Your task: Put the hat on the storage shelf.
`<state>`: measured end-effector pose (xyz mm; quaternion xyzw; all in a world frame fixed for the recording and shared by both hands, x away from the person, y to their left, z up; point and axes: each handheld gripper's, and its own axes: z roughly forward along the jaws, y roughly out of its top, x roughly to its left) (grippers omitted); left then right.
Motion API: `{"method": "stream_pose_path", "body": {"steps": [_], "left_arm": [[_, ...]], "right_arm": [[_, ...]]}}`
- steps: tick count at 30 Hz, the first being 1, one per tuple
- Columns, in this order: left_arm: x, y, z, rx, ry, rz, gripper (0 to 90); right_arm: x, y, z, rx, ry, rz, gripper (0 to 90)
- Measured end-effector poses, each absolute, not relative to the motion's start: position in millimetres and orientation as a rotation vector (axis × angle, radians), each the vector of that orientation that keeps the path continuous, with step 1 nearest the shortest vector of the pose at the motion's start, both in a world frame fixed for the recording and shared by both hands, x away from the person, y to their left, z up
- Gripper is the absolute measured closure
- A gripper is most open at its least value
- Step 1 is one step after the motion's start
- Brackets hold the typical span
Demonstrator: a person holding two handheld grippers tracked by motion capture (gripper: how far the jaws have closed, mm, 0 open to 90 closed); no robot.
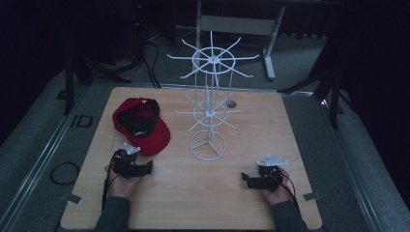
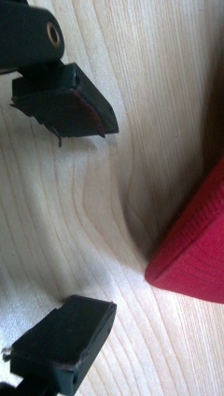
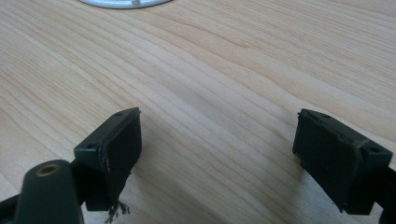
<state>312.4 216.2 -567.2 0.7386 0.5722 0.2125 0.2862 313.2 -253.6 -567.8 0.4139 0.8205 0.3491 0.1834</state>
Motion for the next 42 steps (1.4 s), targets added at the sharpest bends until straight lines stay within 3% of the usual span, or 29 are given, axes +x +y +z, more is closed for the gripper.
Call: {"method": "stream_pose_path", "body": {"steps": [11, 15, 20, 25, 33, 42], "left_arm": [[311, 218, -565, 1.985, 1.509, 0.562, 22.5], [308, 220, -559, 2.021, 1.509, 0.533, 41.3], [304, 222, -550, 2.006, 1.457, 0.513, 53.0], [300, 226, -538, 1.99, 1.43, 0.525, 54.1], [300, 242, -521, 1.821, 1.439, 0.456, 54.4], [311, 242, -524, 1.811, 1.476, 0.415, 54.0]], "right_arm": [[313, -254, -568, 1.167, 2.315, 0.985, 15.3], [313, -254, -568, 1.166, 2.315, 0.985, 15.3], [313, -254, -568, 1.166, 2.315, 0.985, 15.3], [314, -254, -568, 1.164, 2.315, 0.986, 15.3], [313, -254, -568, 1.17, 2.312, 0.982, 15.3], [313, -254, -568, 1.17, 2.312, 0.983, 15.3]]}}
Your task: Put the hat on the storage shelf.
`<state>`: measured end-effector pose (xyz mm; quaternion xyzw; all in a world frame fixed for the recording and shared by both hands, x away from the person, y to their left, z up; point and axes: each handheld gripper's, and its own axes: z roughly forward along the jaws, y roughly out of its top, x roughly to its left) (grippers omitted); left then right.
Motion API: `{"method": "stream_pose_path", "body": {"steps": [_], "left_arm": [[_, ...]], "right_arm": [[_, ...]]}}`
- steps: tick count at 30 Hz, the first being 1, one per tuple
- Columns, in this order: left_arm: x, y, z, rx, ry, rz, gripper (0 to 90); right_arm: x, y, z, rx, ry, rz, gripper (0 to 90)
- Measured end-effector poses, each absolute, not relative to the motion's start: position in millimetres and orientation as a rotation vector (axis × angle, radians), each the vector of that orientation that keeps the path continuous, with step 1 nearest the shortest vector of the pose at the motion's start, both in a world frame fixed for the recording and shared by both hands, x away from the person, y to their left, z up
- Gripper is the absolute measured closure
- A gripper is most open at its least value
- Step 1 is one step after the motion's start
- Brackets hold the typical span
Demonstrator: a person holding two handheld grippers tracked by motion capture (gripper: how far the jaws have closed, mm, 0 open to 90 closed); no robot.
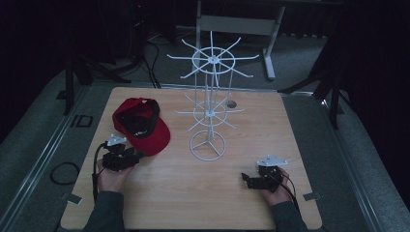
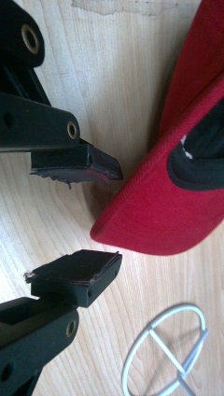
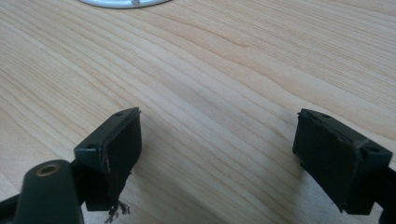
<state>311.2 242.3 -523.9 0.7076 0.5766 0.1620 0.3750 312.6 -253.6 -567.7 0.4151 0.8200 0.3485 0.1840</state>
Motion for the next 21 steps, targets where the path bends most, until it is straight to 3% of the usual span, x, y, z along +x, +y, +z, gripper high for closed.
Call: {"method": "stream_pose_path", "body": {"steps": [21], "left_arm": [[347, 233, -542, 1.837, 1.522, 0.322, 47.5]], "right_arm": [[312, -253, -568, 1.174, 2.312, 0.982, 15.3]]}}
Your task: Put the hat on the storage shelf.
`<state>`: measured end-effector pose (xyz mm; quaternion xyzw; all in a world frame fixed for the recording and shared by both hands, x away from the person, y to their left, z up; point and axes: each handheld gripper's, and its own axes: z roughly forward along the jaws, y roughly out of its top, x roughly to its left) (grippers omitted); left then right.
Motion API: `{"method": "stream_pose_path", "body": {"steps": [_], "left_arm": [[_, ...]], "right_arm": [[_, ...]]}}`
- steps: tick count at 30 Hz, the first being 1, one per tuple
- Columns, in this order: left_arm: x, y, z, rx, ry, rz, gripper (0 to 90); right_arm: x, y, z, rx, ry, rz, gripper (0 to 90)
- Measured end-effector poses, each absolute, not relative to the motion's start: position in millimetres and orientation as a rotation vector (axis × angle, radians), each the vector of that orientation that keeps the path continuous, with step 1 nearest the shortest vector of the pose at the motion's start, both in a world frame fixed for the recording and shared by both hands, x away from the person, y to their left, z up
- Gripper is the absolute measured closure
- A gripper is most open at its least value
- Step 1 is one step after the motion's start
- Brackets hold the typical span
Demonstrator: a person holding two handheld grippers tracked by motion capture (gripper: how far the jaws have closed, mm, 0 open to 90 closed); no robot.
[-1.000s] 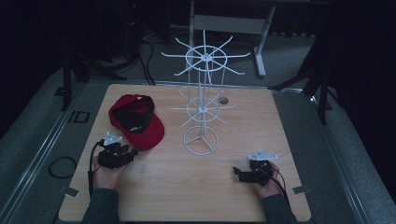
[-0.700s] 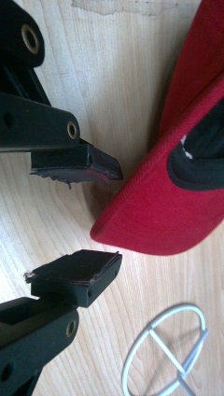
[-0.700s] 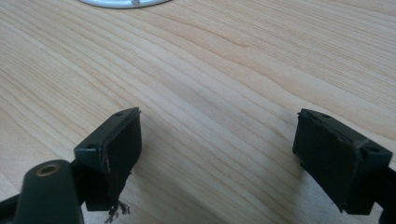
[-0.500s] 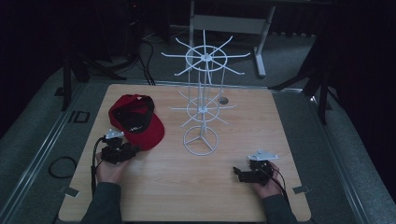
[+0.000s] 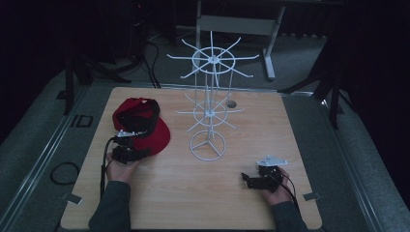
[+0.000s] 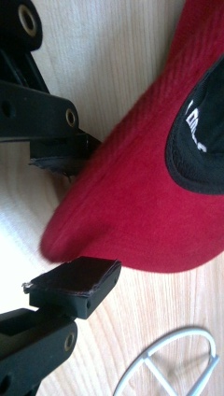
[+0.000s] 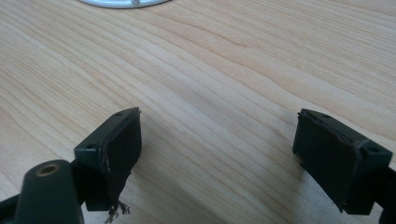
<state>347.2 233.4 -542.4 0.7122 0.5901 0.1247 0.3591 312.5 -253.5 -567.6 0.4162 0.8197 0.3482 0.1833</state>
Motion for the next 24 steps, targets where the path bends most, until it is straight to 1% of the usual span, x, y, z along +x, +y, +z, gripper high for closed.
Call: {"method": "stream_pose_path", "body": {"steps": [8, 15, 20, 24], "left_arm": [[354.6, 232.0, -547.2, 1.848, 1.542, 0.319, 50.6], [356.4, 230.8, -548.4, 1.864, 1.532, 0.321, 50.3], [356.9, 227.5, -550.8, 1.882, 1.52, 0.305, 48.1], [356.5, 225.2, -551.2, 1.881, 1.518, 0.308, 48.6]], "right_arm": [[312.5, -253.5, -567.6, 1.174, 2.312, 0.982, 15.3], [312.5, -253.5, -567.6, 1.174, 2.312, 0.982, 15.3], [312.5, -253.5, -567.6, 1.174, 2.312, 0.982, 15.3], [312.5, -253.5, -567.6, 1.174, 2.312, 0.982, 15.3]]}}
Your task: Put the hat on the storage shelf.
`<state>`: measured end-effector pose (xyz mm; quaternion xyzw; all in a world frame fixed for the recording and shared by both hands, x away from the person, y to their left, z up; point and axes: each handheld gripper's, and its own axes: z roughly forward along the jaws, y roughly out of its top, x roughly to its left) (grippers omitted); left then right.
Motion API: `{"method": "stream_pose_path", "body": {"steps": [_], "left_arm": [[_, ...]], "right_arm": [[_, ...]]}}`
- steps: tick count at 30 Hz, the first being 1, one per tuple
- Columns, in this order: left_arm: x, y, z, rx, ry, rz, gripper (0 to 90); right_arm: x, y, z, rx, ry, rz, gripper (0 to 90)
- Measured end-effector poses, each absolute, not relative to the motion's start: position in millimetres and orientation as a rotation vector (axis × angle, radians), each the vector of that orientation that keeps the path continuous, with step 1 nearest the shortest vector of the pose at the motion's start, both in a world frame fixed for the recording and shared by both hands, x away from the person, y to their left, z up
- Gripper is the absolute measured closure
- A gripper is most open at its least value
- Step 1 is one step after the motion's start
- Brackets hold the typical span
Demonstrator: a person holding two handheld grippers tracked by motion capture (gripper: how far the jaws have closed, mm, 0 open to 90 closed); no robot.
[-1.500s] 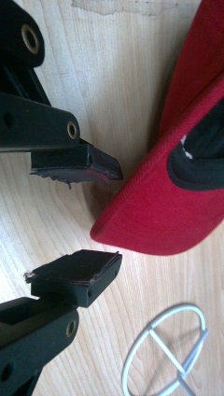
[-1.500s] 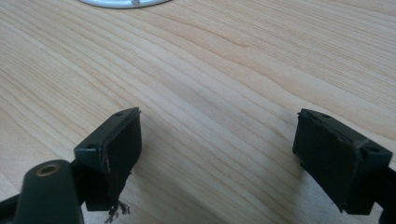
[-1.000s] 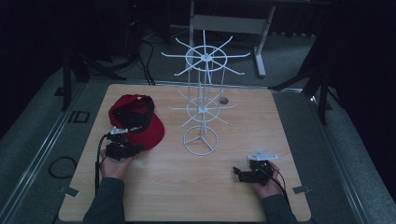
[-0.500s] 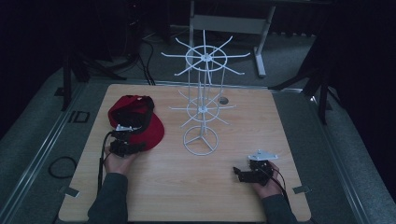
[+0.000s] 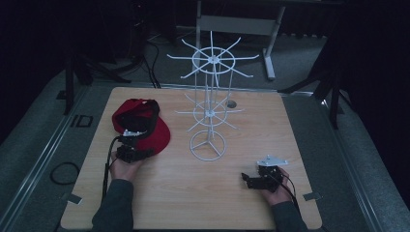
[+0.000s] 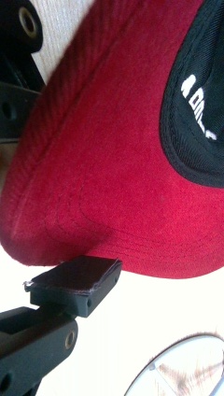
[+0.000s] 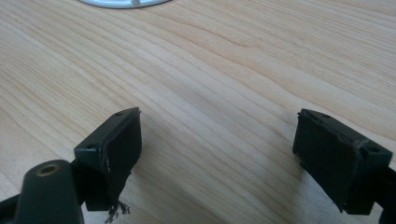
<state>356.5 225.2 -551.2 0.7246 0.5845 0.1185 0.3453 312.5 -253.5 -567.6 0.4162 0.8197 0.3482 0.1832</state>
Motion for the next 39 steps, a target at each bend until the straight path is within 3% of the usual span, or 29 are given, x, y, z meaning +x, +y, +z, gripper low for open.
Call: {"method": "stream_pose_path", "body": {"steps": [11, 28, 31, 39], "left_arm": [[351, 218, -549, 1.906, 1.499, 0.375, 58.0], [336, 211, -545, 1.896, 1.399, 0.434, 85.2], [333, 205, -544, 1.915, 1.37, 0.487, 85.9], [333, 208, -544, 1.879, 1.374, 0.473, 86.0]], "right_arm": [[313, -253, -568, 1.173, 2.312, 0.983, 15.3], [313, -254, -568, 1.17, 2.313, 0.982, 15.3], [313, -254, -568, 1.169, 2.312, 0.983, 15.3], [313, -254, -568, 1.17, 2.313, 0.982, 15.3]]}}
